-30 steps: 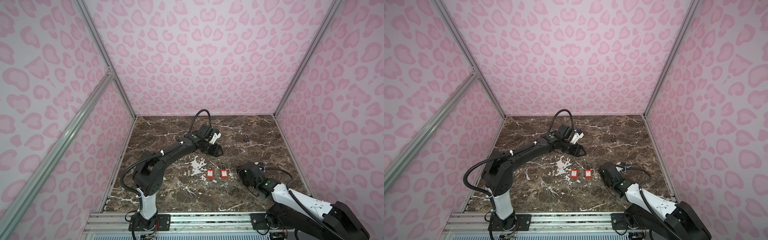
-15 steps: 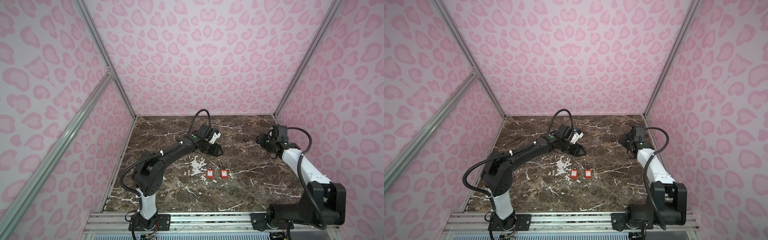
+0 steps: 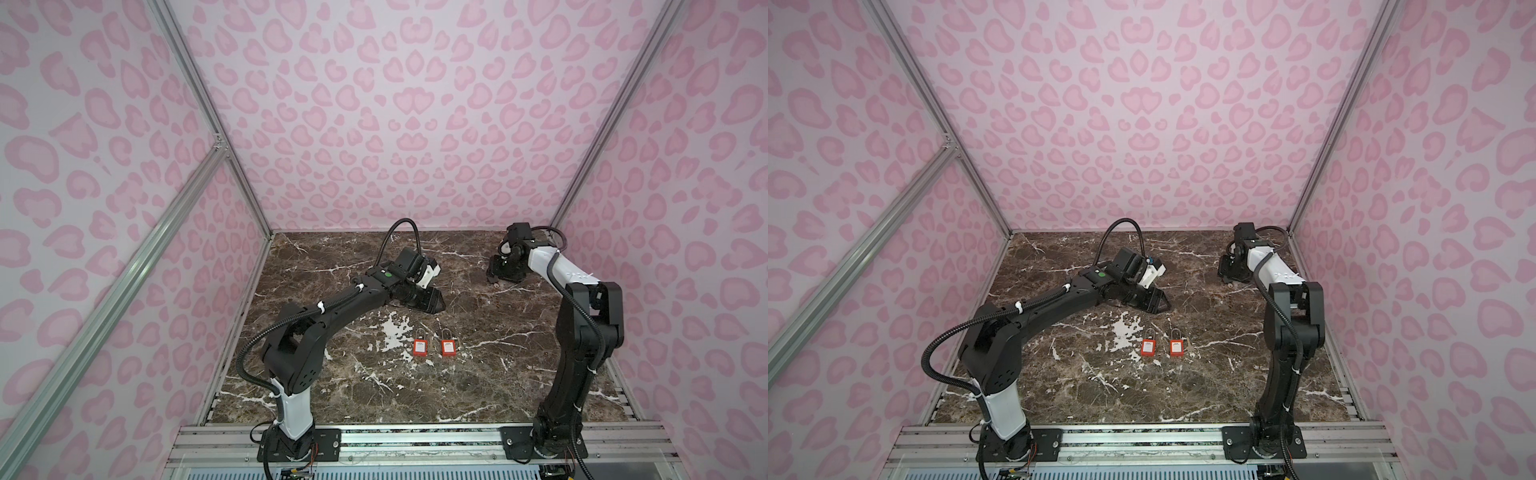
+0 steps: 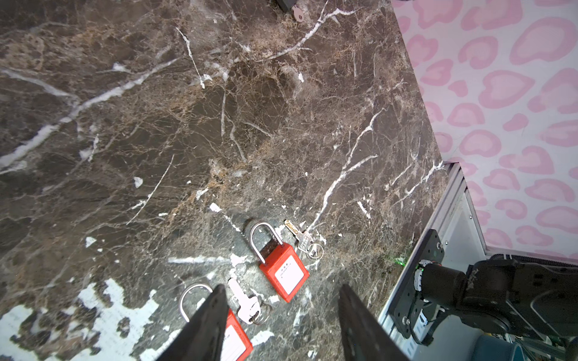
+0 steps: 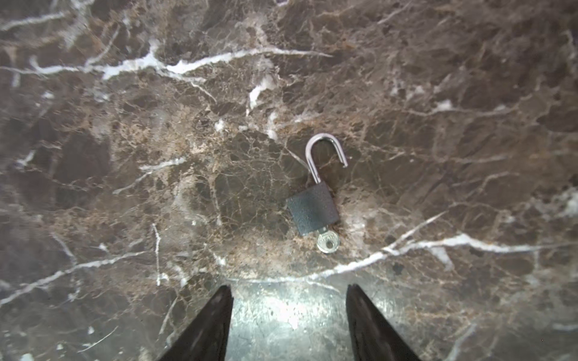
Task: Lock with the key
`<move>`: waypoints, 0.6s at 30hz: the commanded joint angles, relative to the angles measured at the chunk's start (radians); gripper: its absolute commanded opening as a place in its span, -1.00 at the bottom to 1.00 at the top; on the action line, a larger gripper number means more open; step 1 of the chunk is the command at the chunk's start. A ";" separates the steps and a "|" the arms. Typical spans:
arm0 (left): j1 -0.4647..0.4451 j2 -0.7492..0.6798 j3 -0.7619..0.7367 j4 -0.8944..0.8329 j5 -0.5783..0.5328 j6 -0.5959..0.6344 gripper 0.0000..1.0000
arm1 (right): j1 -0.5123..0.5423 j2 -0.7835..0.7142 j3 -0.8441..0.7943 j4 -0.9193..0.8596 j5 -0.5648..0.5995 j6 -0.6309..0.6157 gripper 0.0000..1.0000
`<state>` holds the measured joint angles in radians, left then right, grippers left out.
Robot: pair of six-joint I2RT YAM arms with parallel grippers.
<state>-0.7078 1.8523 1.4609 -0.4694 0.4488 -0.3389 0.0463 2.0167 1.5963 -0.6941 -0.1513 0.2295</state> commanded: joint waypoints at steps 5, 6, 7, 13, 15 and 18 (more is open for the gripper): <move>0.002 -0.019 -0.010 0.028 0.016 -0.001 0.17 | 0.017 0.115 0.109 -0.116 0.124 -0.157 0.26; 0.003 -0.019 -0.011 0.027 0.017 0.000 0.17 | 0.017 0.127 0.116 -0.119 0.110 -0.169 0.25; 0.002 -0.020 -0.011 0.027 0.018 -0.002 0.17 | 0.018 0.141 0.129 -0.127 0.099 -0.182 0.25; 0.004 -0.019 -0.010 0.028 0.025 -0.006 0.17 | 0.017 0.183 0.159 -0.128 0.095 -0.252 0.16; 0.004 -0.021 -0.013 0.033 0.034 -0.016 0.17 | 0.015 0.193 0.167 -0.131 0.089 -0.273 0.13; 0.002 -0.024 -0.023 0.047 0.041 -0.026 0.17 | 0.008 0.212 0.192 -0.139 0.087 -0.288 0.09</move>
<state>-0.7044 1.8469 1.4464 -0.4454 0.4721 -0.3531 0.0586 2.2101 1.7741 -0.8146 -0.0620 -0.0181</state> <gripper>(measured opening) 0.584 0.548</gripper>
